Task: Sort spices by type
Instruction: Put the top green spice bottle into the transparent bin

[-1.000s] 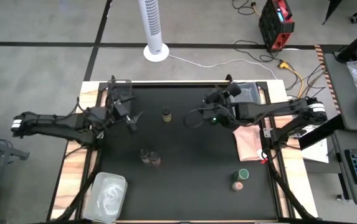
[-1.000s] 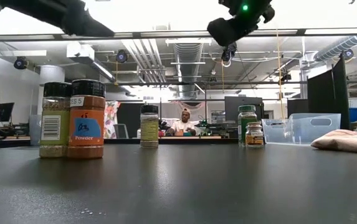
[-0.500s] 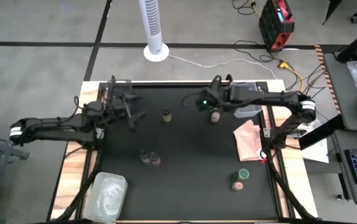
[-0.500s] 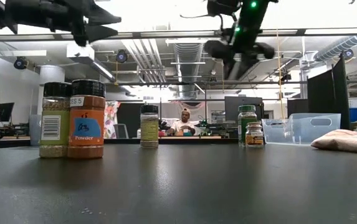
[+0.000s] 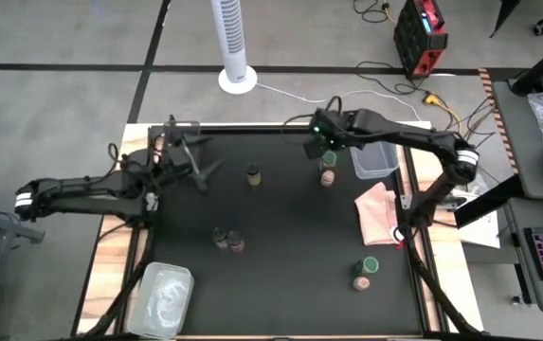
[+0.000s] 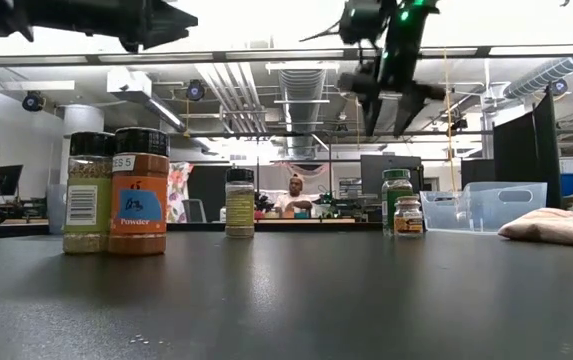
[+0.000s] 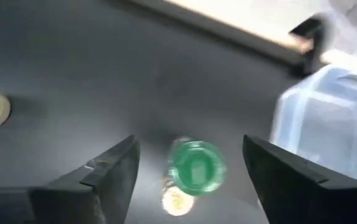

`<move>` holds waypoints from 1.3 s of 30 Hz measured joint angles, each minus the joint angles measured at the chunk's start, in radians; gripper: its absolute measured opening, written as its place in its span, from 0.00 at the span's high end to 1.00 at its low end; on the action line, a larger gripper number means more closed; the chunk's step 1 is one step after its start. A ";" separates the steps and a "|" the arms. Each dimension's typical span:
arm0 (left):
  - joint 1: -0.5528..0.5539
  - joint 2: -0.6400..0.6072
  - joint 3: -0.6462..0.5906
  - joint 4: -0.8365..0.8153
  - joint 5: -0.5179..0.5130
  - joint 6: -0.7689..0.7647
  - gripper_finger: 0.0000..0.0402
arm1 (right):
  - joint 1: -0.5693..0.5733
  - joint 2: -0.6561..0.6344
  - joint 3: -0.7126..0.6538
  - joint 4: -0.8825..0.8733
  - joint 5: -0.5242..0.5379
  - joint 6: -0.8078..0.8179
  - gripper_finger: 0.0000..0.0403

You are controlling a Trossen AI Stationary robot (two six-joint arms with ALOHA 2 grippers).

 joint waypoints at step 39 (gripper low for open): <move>0.043 0.154 -0.012 0.107 -0.007 0.101 0.20 | -0.015 0.248 -0.006 -0.044 -0.064 0.016 0.52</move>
